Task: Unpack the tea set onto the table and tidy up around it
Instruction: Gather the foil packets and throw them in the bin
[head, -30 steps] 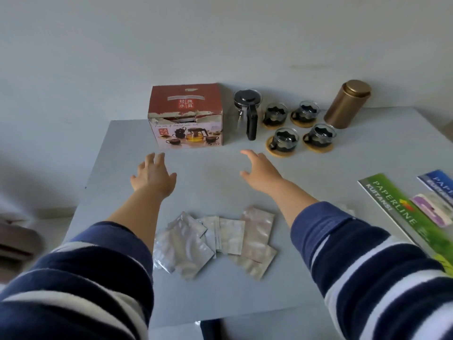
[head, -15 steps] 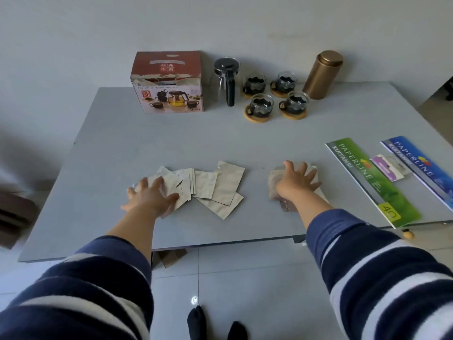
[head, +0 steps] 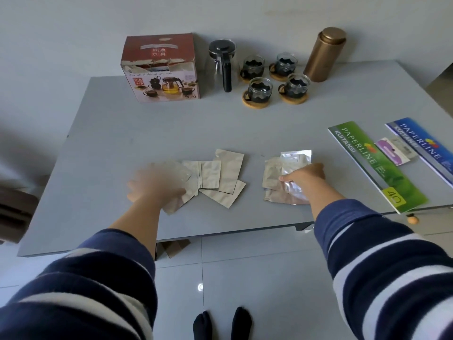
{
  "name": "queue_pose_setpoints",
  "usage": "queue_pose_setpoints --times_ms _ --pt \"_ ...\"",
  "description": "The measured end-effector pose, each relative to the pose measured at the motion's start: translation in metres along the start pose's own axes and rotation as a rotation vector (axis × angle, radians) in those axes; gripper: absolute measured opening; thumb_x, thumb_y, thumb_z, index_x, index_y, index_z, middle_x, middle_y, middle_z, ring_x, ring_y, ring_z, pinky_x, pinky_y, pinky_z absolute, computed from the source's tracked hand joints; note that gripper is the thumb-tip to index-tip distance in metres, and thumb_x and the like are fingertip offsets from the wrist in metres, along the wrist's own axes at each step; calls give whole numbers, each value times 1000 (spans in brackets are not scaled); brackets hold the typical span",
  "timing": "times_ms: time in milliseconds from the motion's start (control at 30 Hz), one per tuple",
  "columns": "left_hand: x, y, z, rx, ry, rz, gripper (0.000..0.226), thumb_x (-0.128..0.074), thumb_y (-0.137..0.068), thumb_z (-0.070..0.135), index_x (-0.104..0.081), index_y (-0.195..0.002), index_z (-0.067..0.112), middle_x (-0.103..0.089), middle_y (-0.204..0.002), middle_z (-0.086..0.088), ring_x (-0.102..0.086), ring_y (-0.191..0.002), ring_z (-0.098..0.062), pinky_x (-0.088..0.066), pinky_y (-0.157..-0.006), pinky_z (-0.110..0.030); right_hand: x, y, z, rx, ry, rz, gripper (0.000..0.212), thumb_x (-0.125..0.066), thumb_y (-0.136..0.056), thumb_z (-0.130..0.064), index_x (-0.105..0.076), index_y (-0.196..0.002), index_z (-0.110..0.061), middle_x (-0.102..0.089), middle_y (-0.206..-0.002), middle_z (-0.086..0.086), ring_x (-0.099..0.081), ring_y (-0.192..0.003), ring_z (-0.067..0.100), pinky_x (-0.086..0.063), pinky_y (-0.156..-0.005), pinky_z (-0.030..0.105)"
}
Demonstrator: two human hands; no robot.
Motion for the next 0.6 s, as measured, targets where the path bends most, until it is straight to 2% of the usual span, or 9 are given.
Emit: queue_pose_setpoints --times_ms 67,200,333,400,467,533,600 --pt "0 1 3 8 14 -33 114 -86 -58 52 -23 -147 20 -32 -143 -11 -37 -129 -38 -43 -95 -51 0 10 0 40 72 -5 71 -87 -67 -22 -51 -124 0 -65 -120 14 -65 -106 31 -50 -78 32" --pt "-5 3 9 -10 10 -58 110 -85 -56 56 -30 -143 16 -32 -137 -10 -38 -125 -36 -45 -94 -49 -12 26 -6 91 114 -18 61 -81 -74 -21 -55 -127 -6 -67 -116 13 -67 -102 32 -53 -78 32" --pt "-7 4 17 -60 42 -58 104 -85 -56 55 -34 -140 20 -31 -136 -7 -33 -126 -34 -45 -92 -49 -40 36 -25 219 -60 -67 65 -71 -81 -15 -39 -138 -13 -55 -132 8 -58 -115 30 -46 -79 29" --pt "-7 4 21 -89 10 -64 104 -84 -56 56 -34 -141 23 -30 -137 -5 -28 -129 -32 -43 -92 -49 -57 43 -38 255 -146 -145 66 -68 -81 -22 -34 -137 -16 -54 -128 5 -57 -114 29 -49 -88 32" --pt "-8 2 24 -109 10 -70 105 -84 -56 56 -33 -141 23 -30 -138 -4 -27 -130 -31 -43 -92 -48 -76 50 -46 221 -260 -232 65 -66 -79 -34 -37 -135 -19 -56 -121 3 -60 -109 26 -53 -92 41" --pt "-11 0 28 -159 29 -84 107 -85 -55 56 -32 -142 22 -30 -138 -4 -28 -129 -30 -44 -93 -46 -94 60 -53 239 -317 -300 81 -74 -72 -46 -36 -138 -18 -55 -129 1 -59 -114 23 -51 -95 39" --pt "-15 0 32 -213 36 -100 110 -85 -53 58 -32 -143 23 -30 -138 -3 -29 -129 -29 -43 -94 -45 -111 69 -59 287 -287 -342 95 -80 -69 -45 -29 -144 -16 -46 -140 1 -51 -125 24 -44 -99 36"
Point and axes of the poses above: each hand's wrist, its own y-axis away from the middle knuckle, its own x-axis out of the back of the hand, z = x × y, the point moved 4 cm from there along -y, towards the middle knuckle
